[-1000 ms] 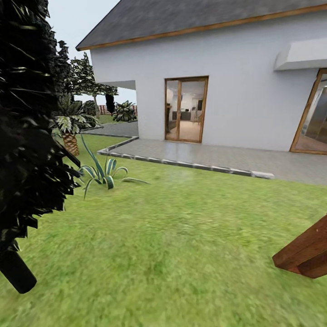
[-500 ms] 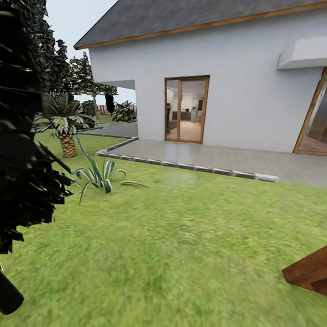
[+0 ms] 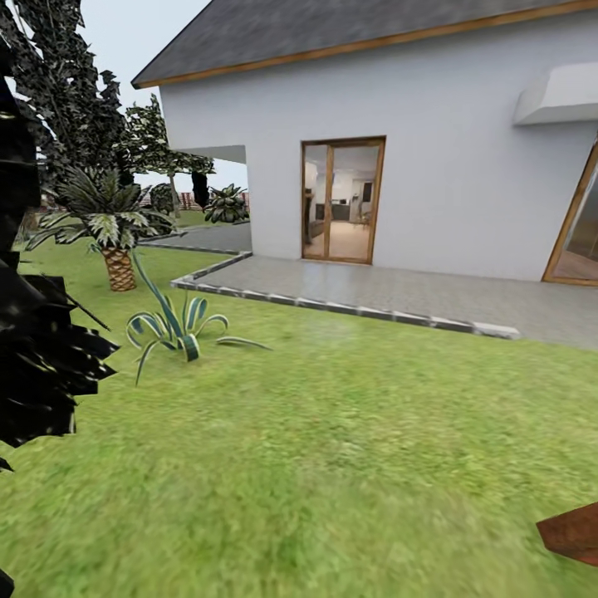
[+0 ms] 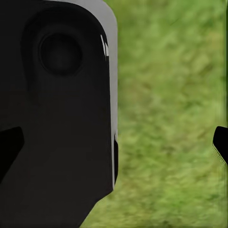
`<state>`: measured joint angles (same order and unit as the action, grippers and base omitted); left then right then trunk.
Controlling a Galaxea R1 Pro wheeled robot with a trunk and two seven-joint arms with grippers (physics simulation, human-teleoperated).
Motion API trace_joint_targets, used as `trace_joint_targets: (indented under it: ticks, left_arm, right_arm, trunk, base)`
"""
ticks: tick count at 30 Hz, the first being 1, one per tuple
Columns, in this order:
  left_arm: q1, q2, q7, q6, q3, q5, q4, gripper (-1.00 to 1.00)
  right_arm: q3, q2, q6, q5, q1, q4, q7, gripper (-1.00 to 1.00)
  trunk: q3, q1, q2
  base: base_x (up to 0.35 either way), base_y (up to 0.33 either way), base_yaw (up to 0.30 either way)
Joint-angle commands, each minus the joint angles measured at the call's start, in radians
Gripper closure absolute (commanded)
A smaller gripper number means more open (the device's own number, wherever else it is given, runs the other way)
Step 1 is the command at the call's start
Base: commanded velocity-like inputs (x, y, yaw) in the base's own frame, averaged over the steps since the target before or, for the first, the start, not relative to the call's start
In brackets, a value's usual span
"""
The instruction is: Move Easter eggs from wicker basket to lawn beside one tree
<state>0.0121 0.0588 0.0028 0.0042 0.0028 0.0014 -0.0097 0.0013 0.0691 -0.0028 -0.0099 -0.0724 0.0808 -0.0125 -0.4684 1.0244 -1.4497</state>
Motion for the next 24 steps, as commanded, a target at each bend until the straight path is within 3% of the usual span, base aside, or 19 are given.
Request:
trace_joint_targets:
  ticks: [1,24]
  left_arm:
    - [0.0,0.0,0.0,0.0,0.0,0.0,-0.001,-1.0]
    - [0.0,0.001,0.002,0.0,0.0,0.002,-0.001,-1.0]
  right_arm:
    - [0.0,0.0,0.0,-0.001,-0.001,0.002,-0.001,-1.0]
    - [0.0,0.0,-0.002,-0.002,-0.001,0.001,-0.001,-1.0]
  trunk:
    - [-0.001,0.001,0.0]
    - [-0.001,0.001,0.0]
  base:
    - [0.334,0.0,0.0]
    - [0.334,0.0,0.0]
